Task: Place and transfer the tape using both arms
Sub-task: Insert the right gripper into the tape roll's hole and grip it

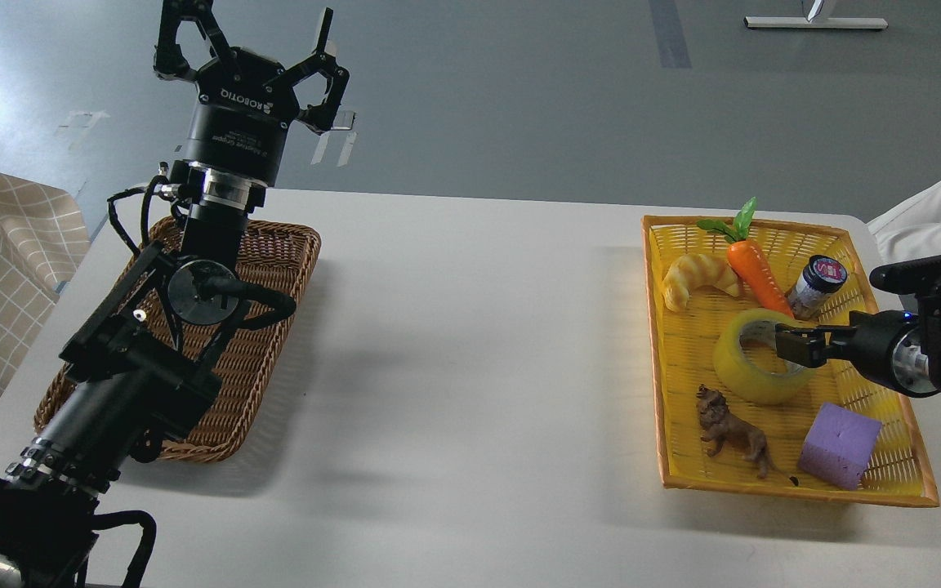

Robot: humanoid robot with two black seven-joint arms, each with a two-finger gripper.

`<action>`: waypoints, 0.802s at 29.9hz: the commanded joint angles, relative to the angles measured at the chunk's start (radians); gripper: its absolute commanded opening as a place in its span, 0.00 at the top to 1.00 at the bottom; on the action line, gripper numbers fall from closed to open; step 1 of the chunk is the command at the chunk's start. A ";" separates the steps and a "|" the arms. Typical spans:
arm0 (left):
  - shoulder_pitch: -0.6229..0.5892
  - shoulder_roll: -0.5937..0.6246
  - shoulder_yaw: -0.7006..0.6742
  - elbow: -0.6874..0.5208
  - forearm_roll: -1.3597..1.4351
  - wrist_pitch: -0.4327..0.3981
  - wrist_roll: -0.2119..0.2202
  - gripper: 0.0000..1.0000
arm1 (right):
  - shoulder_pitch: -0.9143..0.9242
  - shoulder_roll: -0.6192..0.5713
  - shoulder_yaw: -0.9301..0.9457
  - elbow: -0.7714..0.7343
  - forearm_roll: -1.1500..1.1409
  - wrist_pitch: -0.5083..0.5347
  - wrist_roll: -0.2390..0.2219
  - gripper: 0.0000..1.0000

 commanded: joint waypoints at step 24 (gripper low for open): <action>0.000 -0.002 0.000 0.000 0.000 0.000 0.000 0.02 | -0.029 0.081 -0.012 -0.094 -0.014 0.000 0.001 0.34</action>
